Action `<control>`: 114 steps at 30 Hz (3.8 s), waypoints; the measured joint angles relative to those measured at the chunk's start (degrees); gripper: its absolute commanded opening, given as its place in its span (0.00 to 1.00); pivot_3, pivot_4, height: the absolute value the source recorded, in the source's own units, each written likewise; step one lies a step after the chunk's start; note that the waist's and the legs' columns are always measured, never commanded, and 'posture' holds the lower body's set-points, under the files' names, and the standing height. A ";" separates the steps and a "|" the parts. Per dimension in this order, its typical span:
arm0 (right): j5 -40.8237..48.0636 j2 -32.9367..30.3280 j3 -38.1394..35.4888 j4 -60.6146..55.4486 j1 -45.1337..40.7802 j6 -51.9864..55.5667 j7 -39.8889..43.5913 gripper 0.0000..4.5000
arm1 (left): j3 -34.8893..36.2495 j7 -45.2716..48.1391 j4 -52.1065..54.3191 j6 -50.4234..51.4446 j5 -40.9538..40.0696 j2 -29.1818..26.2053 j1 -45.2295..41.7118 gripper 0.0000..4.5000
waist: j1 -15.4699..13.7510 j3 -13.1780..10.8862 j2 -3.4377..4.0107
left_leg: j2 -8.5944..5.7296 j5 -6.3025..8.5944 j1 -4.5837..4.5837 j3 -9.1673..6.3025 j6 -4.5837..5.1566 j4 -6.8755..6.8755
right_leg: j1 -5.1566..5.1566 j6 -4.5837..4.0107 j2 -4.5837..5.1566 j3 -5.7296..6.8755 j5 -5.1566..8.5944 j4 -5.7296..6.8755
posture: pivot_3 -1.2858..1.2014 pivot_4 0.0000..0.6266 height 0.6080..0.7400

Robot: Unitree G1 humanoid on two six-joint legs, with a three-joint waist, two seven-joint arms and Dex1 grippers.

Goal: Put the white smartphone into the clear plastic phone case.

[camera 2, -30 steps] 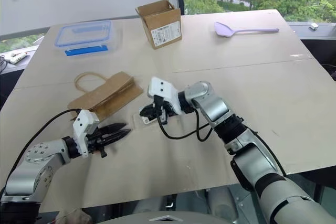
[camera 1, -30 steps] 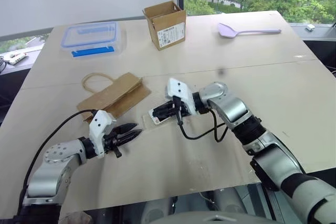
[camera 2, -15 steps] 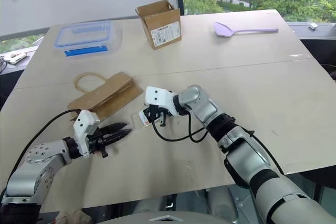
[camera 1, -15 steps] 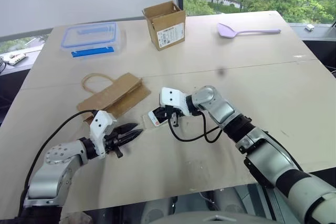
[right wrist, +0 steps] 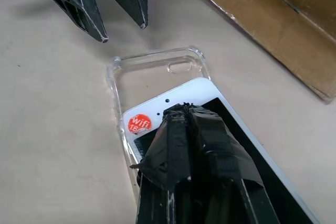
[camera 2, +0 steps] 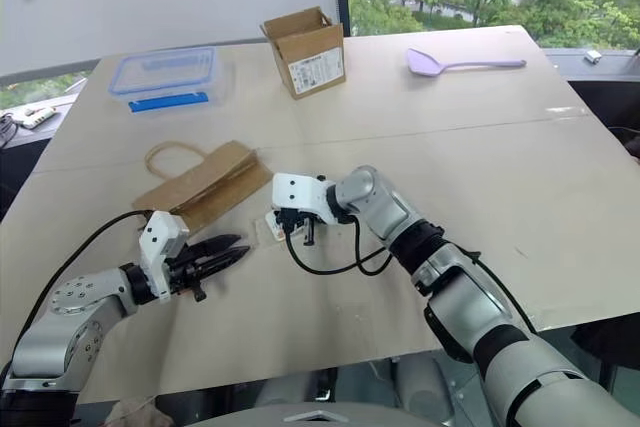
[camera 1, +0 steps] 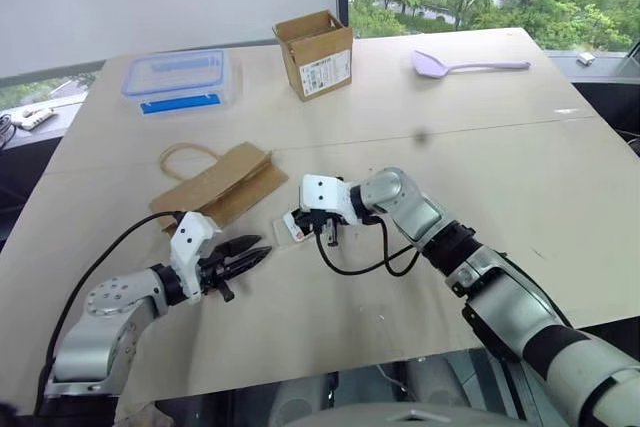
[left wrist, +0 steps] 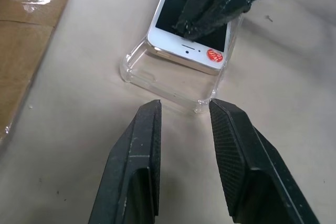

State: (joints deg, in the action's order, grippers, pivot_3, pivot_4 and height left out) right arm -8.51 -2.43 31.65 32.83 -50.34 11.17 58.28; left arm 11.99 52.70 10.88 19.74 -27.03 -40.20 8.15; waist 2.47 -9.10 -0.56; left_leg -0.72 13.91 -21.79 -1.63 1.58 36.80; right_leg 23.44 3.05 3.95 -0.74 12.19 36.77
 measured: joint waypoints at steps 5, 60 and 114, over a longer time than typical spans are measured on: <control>1.07 1.07 -1.35 -0.44 0.38 6.96 0.18 0.00 | -0.01 0.01 0.16 0.01 -0.02 -0.01 -0.02 0.32 | -0.07 0.73 0.21 | 0.00 0.00 0.07 -0.01 0.00 0.00 | -0.08 0.00 0.00 0.00 0.01 0.00 | 0.52 0.24 1.00; -3.41 -5.48 -8.36 28.39 -16.97 -17.66 7.79 0.00 | 0.91 -1.17 1.94 -0.93 0.02 1.36 0.86 0.32 | 0.10 -0.47 -0.03 | -0.01 -0.06 -1.11 0.07 -0.10 -0.36 | 1.09 0.20 0.04 -0.04 -0.15 -0.17 | 0.52 0.24 1.00; -0.97 -6.92 -11.80 19.64 -11.68 -16.85 12.68 0.00 | -0.61 -0.46 -0.80 -1.73 1.00 1.70 -1.05 0.32 | -0.03 -0.46 -0.05 | -0.03 -0.11 -1.10 0.06 -0.18 -0.26 | 1.10 0.20 0.03 -0.05 -0.15 -0.01 | 0.52 0.24 1.00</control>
State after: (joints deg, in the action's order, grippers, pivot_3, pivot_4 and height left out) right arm -9.48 -9.36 19.85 52.47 -62.03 -5.69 70.97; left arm 11.38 52.23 10.08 18.01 -26.03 -38.50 7.10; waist 2.44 -9.56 -0.61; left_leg -0.75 13.80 -22.89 -1.57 1.40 36.54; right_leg 24.54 3.25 3.98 -0.79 12.03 36.76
